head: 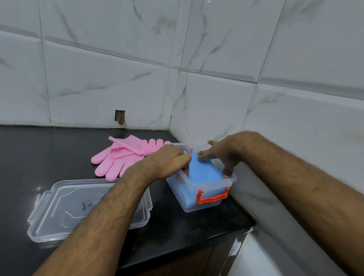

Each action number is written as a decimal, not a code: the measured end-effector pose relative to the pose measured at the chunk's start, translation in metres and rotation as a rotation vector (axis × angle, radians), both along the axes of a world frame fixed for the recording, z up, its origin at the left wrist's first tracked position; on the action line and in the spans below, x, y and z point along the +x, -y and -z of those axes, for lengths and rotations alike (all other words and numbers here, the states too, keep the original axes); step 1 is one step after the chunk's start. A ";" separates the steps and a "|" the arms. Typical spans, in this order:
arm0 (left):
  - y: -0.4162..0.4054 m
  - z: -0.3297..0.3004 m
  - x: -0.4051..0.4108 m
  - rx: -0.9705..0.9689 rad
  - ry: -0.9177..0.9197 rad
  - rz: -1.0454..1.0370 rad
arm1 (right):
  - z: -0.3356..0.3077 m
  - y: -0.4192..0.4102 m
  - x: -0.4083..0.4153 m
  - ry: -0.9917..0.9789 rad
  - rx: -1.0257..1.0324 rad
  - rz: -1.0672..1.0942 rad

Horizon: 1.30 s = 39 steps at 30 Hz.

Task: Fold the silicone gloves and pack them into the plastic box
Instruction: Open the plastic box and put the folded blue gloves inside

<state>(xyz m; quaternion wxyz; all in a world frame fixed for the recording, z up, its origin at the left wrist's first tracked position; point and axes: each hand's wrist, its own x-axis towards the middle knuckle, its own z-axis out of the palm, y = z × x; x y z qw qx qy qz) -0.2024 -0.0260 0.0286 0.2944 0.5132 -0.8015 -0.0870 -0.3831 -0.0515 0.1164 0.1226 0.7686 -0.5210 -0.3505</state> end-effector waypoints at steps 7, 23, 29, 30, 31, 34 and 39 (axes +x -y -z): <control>0.002 0.001 0.000 0.031 -0.058 0.027 | 0.012 -0.006 0.014 -0.069 -0.166 0.071; -0.005 -0.004 0.001 0.046 -0.063 0.128 | 0.019 0.007 0.029 -0.079 -0.040 0.186; -0.005 -0.002 0.002 0.040 -0.152 0.218 | 0.010 0.014 0.016 -0.049 0.018 0.202; -0.005 -0.001 0.003 0.054 -0.191 0.240 | 0.011 0.015 0.012 -0.068 0.019 0.137; -0.005 -0.001 0.005 0.065 -0.243 0.260 | 0.012 0.013 0.008 -0.093 0.022 0.069; -0.004 0.001 0.010 -0.006 -0.425 0.206 | 0.008 0.010 0.004 -0.046 0.026 0.028; -0.003 0.007 0.017 -0.445 -0.321 -0.157 | 0.000 -0.001 0.009 0.094 -0.009 0.029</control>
